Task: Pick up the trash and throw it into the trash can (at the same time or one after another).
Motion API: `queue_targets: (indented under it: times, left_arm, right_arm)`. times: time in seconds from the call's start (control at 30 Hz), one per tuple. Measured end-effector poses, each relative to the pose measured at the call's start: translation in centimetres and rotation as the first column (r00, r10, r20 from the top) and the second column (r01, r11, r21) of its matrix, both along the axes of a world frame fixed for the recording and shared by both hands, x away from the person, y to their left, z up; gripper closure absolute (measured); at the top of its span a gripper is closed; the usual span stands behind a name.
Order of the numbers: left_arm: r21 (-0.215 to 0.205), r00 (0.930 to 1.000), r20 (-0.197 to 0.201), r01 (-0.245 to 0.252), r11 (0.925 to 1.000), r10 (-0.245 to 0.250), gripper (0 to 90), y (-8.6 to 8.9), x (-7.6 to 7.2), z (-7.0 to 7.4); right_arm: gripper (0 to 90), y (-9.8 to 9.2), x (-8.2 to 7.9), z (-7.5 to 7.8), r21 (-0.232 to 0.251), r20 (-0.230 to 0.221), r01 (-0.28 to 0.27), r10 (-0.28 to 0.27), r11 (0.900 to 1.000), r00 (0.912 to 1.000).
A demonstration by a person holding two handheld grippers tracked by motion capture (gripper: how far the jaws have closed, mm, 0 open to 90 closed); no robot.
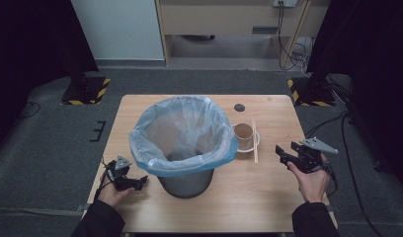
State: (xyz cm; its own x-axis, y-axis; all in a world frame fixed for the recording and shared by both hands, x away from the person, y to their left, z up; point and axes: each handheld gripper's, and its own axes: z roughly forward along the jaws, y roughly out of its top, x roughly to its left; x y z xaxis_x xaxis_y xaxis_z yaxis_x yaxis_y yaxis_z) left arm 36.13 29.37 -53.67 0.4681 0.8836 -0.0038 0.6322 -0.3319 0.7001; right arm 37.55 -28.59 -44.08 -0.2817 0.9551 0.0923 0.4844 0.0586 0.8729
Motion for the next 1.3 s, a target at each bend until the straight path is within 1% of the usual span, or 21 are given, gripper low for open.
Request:
queue_targets:
  times: [0.2,0.33,0.4,0.47,0.53,0.57,0.63,0.7,0.83,0.93,1.03,1.07,1.1,1.13,1.17,1.2,1.23,1.3]
  left_arm:
    - [0.0,1.0,0.001,-0.003,1.0,0.003,0.0,0.0,0.0,0.0]
    - [-0.001,1.0,0.001,-0.003,1.0,0.003,0.0,0.0,0.0,0.0]
    - [-0.001,1.0,0.001,-0.003,1.0,0.003,0.0,0.0,0.0,0.0]
    - [0.0,1.0,0.001,-0.003,1.0,0.003,0.0,-0.1,0.0,0.0]
    - [0.0,1.0,0.001,-0.003,1.0,0.003,0.0,-0.1,0.0,0.0]
    - [0.001,1.0,0.001,-0.003,1.0,0.003,0.0,-0.1,0.0,0.0]
    - [0.0,1.0,0.001,-0.004,1.0,0.004,0.0,-0.1,0.0,0.0]
    - [0.001,1.0,0.001,-0.003,1.0,0.003,0.0,-0.1,0.0,0.0]
    - [0.002,1.0,0.001,-0.003,1.0,0.003,0.0,-0.1,0.0,0.0]
    - [0.002,1.0,0.001,-0.002,1.0,0.002,0.0,-0.1,0.0,0.0]
    - [0.002,1.0,0.0,-0.002,1.0,0.002,0.0,-0.1,0.0,0.0]
    - [0.003,1.0,0.0,-0.002,1.0,0.002,0.0,-0.1,0.0,0.0]
    - [0.002,1.0,-0.001,-0.001,1.0,0.001,0.0,-0.1,0.0,0.0]
    - [0.002,1.0,-0.001,-0.001,1.0,0.001,0.0,-0.1,0.0,0.0]
    - [0.002,1.0,-0.001,-0.001,1.0,0.001,0.0,-0.1,0.0,0.0]
    - [0.002,1.0,-0.001,0.0,1.0,0.0,0.0,-0.1,0.0,0.0]
    - [0.001,1.0,-0.001,0.0,1.0,0.0,0.0,-0.1,0.0,0.0]
    - [0.001,1.0,-0.001,0.0,1.0,0.0,0.0,-0.2,0.0,0.0]
  right_arm:
    - [35.7,0.4,0.5,0.8,0.005,0.019,-0.001,0.001,1.0,0.9998]
    - [33.6,0.7,1.0,1.5,0.018,0.043,0.003,-0.004,1.0,0.9991]
    - [33.5,0.8,1.2,1.8,0.014,0.051,0.001,-0.002,1.0,0.9987]
    - [33.5,0.8,1.5,2.6,0.03,0.069,0.007,-0.009,1.0,0.9976]
    - [33.5,0.8,1.6,2.8,0.036,0.075,0.008,-0.011,0.999,0.9972]
    - [33.5,0.8,2.0,3.4,0.038,0.084,0.01,-0.013,0.999,0.9964]
    - [33.5,0.8,2.1,3.6,0.04,0.086,0.01,-0.013,0.999,0.9962]
    - [34.1,0.8,2.6,4.0,0.053,0.095,0.006,-0.011,0.999,0.9954]
    - [35.8,0.9,3.2,4.4,0.043,0.101,0.008,-0.012,0.999,0.9948]
    - [38.3,1.2,3.6,4.5,0.039,0.097,0.006,-0.01,0.999,0.9952]
    - [40.7,1.6,4.1,4.3,0.023,0.086,0.002,-0.004,1.0,0.9963]
    - [43.7,2.0,4.4,3.9,0.008,0.074,0.001,-0.002,1.0,0.9973]
    - [44.7,2.1,4.6,3.8,0.005,0.069,0.0,0.0,1.0,0.9976]
    - [44.7,2.1,4.6,3.8,0.005,0.069,0.0,0.0,1.0,0.9976]
    - [45.8,2.5,5.0,3.3,-0.004,0.055,-0.004,0.005,1.0,0.9985]
    - [45.8,2.5,5.0,3.3,-0.004,0.055,-0.004,0.005,1.0,0.9985]
    - [47.5,2.8,5.3,2.9,-0.012,0.044,-0.012,0.012,1.0,0.999]
    - [47.9,2.9,5.4,2.7,-0.014,0.04,-0.015,0.015,1.0,0.9991]
